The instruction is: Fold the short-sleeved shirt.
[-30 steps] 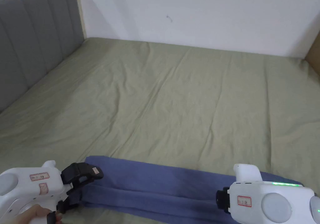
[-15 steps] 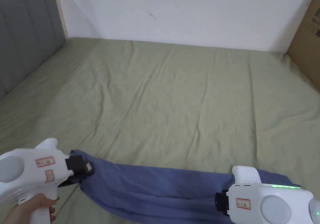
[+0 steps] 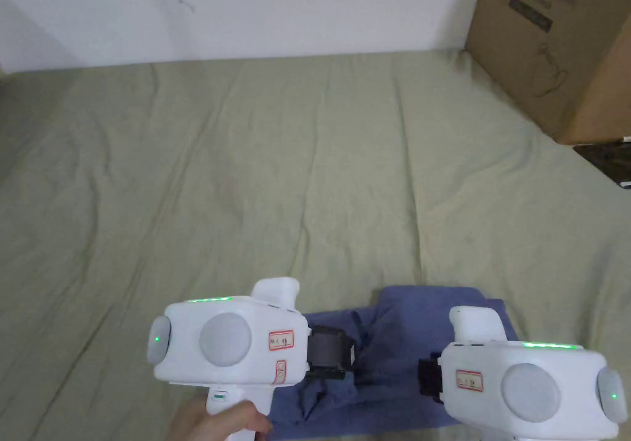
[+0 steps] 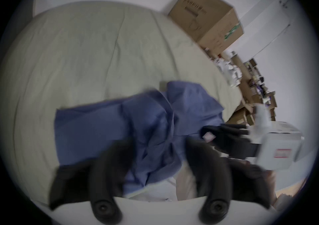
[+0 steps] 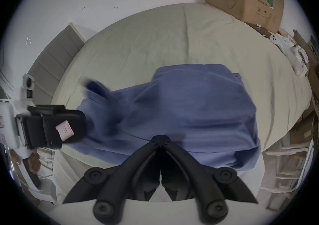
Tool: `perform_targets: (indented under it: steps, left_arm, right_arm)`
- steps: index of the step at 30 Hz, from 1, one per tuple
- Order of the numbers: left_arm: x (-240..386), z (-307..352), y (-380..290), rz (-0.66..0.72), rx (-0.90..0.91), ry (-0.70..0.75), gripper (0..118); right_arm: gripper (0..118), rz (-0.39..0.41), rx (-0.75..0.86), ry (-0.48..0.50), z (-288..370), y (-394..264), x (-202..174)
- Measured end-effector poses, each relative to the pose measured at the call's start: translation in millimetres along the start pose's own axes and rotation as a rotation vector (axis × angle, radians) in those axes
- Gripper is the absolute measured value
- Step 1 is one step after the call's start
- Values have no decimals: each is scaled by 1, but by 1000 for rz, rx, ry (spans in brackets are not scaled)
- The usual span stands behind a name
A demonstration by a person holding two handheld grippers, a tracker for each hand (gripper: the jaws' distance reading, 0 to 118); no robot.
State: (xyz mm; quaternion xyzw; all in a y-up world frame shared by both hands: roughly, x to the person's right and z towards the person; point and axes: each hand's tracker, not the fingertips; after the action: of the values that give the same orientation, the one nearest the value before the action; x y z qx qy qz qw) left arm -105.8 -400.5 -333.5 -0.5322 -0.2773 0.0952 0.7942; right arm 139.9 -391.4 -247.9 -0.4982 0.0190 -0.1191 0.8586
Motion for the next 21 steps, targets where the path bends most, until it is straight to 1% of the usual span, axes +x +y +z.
perform_targets:
  steps: [1,3,5,6,7,8,9,10,11,12,13,15,16,20,21]
  left_arm:
    - [3,5,-3,0,11,-12,96]
    - [-3,17,2,23,38,-53,96]
    - [-6,35,5,78,80,-77,96]
    - [-10,41,6,105,107,-93,91]
    - [-18,46,7,116,141,-110,77]
    - [-25,47,9,131,157,-102,41]
    - [-29,43,10,131,147,-75,12]
    - [-34,37,10,144,139,-13,3]
    - [-38,30,7,140,119,63,3]
    - [-35,22,3,121,92,69,3]
    - [-37,12,-1,125,71,35,3]
    - [-32,-7,-12,182,-6,-80,3]
    - [-24,-13,-16,202,-17,-112,3]
    - [9,-33,-29,105,-80,-121,3]
    - [13,-35,-32,105,-90,-127,3]
  right_arm:
    - [0,9,5,-11,2,-1,2]
    - [0,16,12,-23,4,-2,6]
    - [0,-5,16,-22,3,-3,9]
    - [0,-27,18,-19,2,-3,11]
    - [0,-46,15,-12,2,-4,12]
    - [0,-52,15,-4,1,-5,12]
    - [0,-52,17,-3,0,-6,12]
    - [0,-50,16,-7,-1,-7,10]
    - [0,-41,14,-20,-2,-7,8]
    - [0,-29,14,-34,-3,-8,6]
    - [0,-21,14,-45,-4,-9,5]
    - [0,-20,13,-47,-5,-8,2]
    - [0,-24,13,-41,-5,-8,3]
    - [0,-21,8,-37,-4,-8,3]
    - [0,-18,8,-43,-3,-8,3]
